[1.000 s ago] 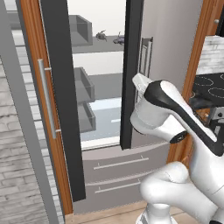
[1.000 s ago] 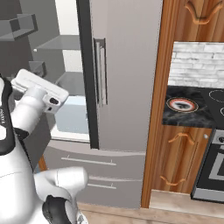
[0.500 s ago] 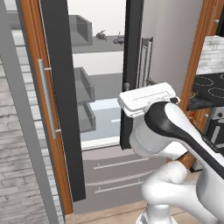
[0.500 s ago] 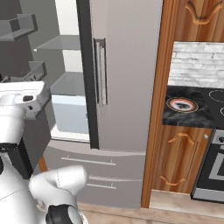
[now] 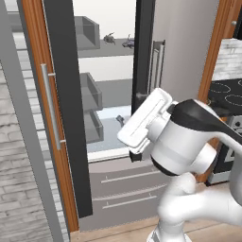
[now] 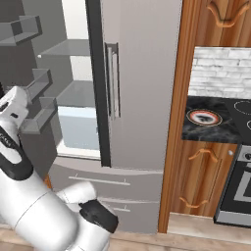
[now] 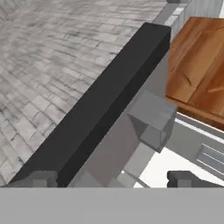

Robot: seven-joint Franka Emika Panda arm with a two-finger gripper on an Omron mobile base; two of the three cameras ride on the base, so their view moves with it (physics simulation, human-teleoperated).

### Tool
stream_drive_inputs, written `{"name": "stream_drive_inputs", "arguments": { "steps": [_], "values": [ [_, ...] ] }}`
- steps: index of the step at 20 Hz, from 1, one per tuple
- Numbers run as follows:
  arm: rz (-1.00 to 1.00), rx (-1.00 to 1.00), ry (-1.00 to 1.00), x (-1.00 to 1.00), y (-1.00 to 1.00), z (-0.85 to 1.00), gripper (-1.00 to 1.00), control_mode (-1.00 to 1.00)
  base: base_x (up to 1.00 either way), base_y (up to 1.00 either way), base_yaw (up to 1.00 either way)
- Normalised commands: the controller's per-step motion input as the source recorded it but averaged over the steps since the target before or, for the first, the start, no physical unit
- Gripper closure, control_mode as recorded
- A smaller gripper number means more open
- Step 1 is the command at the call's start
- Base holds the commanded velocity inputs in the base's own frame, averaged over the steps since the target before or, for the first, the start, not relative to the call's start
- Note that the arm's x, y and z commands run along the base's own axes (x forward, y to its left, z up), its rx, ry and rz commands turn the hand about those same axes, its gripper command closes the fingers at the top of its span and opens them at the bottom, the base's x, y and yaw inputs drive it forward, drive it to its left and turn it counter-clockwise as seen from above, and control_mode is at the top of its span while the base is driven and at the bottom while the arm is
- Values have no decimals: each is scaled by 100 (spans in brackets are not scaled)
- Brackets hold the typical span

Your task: Place the fish on the counter behind the older fish on the same shelf of the fridge to maintain FIFO order. Close the fridge door when finished.

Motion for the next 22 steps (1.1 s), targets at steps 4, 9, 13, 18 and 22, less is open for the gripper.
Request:
{"name": "stream_drive_inputs", "arguments": {
  "steps": [4, 9, 13, 18, 22],
  "values": [
    [0, -60, -14, -97, 57, 0, -100, -100, 0, 0, 0],
    [-7, -34, -8, -90, 61, 0, -100, -100, 0, 0, 0],
    [-13, 11, 9, -72, 72, -22, -100, -100, 0, 0, 0],
    [-7, 25, 19, -77, 44, -34, -100, -100, 0, 0, 0],
    [-13, 3, 23, -29, 46, -68, -100, -100, 0, 0, 0]
  ]
}}
